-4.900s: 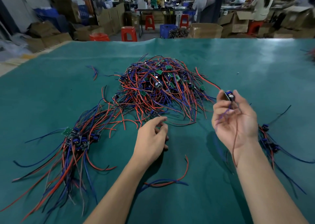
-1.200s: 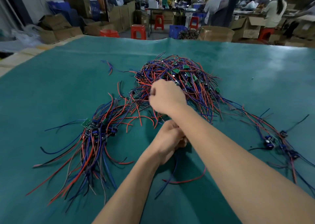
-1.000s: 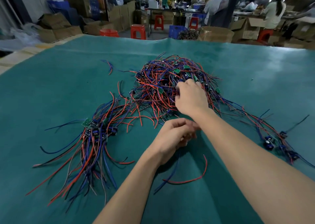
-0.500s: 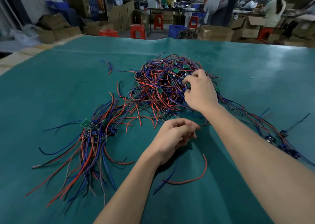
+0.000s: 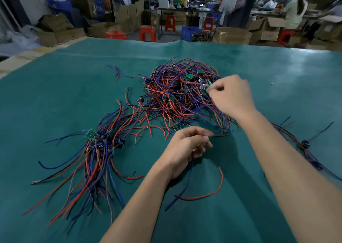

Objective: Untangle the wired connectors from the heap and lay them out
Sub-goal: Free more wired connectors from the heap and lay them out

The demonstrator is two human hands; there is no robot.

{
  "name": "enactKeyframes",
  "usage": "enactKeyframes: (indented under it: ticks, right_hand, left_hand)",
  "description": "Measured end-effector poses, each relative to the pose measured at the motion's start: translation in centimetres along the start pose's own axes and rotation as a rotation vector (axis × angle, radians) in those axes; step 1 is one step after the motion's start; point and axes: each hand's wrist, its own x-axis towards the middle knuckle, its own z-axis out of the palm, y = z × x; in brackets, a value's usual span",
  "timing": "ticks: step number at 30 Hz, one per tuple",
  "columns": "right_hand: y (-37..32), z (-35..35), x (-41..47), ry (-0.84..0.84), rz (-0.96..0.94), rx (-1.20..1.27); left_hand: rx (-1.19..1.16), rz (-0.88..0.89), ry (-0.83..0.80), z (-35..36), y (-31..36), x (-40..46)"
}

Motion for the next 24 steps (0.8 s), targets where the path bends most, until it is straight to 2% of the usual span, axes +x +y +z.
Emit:
enactKeyframes:
  ticks: [3, 7, 10, 13, 16, 24]
  right_hand:
    - [0.0, -1.8, -3.4, 0.011, 0.069, 0.185]
    - [0.0, -1.8, -8.4, -0.161, 0.076, 0.478]
    - [0.9, 0.0, -10.4, -0.275, 0.101, 0.633]
    - [2.0, 0.3, -10.9, -0.219, 0.196, 0.815]
    - [2.8, 0.1, -10.7, -0.175, 0.222, 0.864]
    - [2.6, 1.8, -11.1, -0.220, 0.267, 0.964]
  left_hand:
    - [-0.144, 0.010, 0.012, 0.1, 0.0, 0.2]
    - [-0.285, 0.036, 0.041, 0.1, 0.2, 0.4]
    - [-0.283, 0.050, 0.080, 0.1, 0.1, 0.5]
    - [-0.244, 0.058, 0.106, -0.2, 0.0, 0.5]
    - [-0.240, 0.065, 0.065, -0.3, 0.1, 0.4]
    - [-0.257, 0.064, 0.045, -0.3, 0.0, 0.3]
